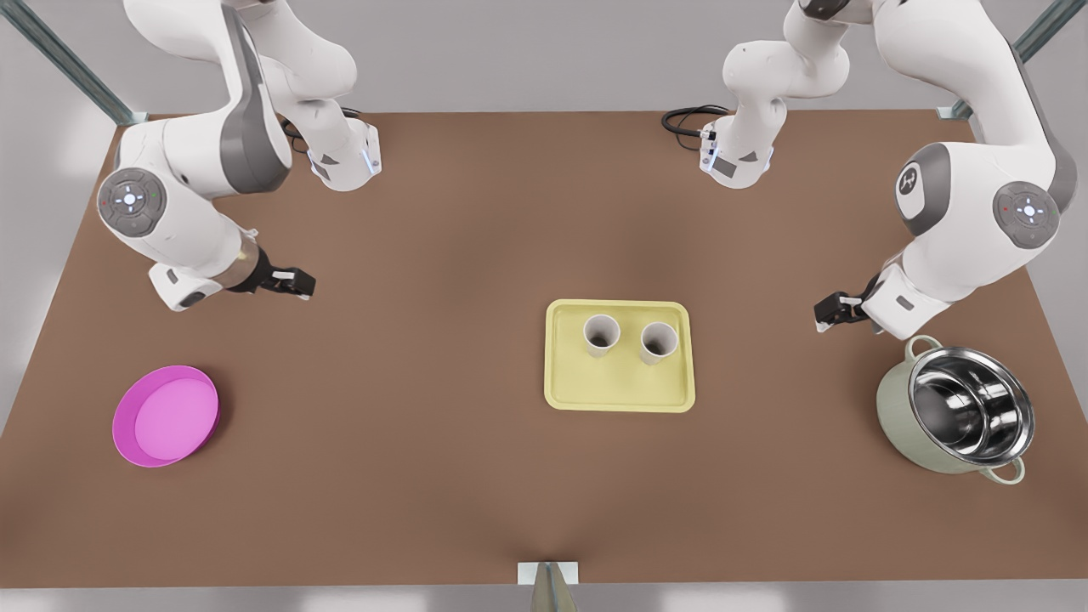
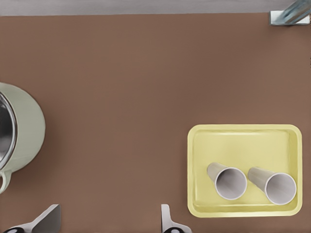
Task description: Use the left arm to pick up the white IKEA cup from the tray and place it on the middle-left position; use the right arm to pick up the white IKEA cup from the tray and place it on the middle-right position
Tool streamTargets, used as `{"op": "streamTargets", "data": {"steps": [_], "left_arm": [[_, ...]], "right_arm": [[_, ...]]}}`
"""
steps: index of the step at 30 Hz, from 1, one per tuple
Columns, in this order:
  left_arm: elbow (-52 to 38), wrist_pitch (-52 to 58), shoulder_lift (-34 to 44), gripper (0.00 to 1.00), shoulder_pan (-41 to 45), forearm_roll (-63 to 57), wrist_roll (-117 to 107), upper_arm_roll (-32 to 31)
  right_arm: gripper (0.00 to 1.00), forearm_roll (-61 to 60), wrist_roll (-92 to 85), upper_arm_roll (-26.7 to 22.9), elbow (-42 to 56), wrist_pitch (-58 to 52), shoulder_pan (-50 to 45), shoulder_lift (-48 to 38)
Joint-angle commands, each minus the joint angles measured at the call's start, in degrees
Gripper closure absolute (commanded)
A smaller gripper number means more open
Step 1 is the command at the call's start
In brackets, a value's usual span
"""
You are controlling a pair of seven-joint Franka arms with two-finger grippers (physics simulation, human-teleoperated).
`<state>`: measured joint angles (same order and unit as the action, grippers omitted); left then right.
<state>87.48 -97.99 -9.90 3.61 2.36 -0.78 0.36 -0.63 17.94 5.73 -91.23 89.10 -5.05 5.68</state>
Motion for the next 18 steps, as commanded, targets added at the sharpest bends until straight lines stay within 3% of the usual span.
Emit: {"op": "streamTargets", "data": {"steps": [1, 4, 8, 10, 15, 18], "left_arm": [[-0.03, -0.53, 0.06, 0.00, 0.00, 0.10, 2.89, -0.01], [-0.12, -0.62, -0.11, 0.00, 0.00, 0.45, 2.89, -0.71], [0.41, -0.80, -0.90, 0.00, 1.14, -0.25, 1.31, -4.48], [0.15, -0.89, -1.69, 0.00, 6.23, -0.43, -6.42, -4.66], [1.38, -2.81, -7.84, 0.00, 12.56, 0.37, -13.37, -4.75], [1.64, -5.71, -10.48, 0.00, 14.24, 0.37, -17.33, -4.75]], "right_arm": [[0.00, 0.01, 5.61, 0.07, 0.00, 0.38, 0.22, 0.29], [0.00, 0.10, 5.79, 4.72, 2.37, 0.55, -1.01, 2.58], [0.00, -0.69, 20.64, 5.43, 5.79, 2.93, -7.43, 7.32], [0.00, -1.22, 26.00, 6.83, 7.64, 3.10, -10.06, 9.61], [0.00, -6.67, 33.46, 8.06, 8.96, 20.40, -17.00, 16.63], [0.00, -6.67, 37.95, 8.68, 15.18, 22.35, -19.56, 22.34]]}}
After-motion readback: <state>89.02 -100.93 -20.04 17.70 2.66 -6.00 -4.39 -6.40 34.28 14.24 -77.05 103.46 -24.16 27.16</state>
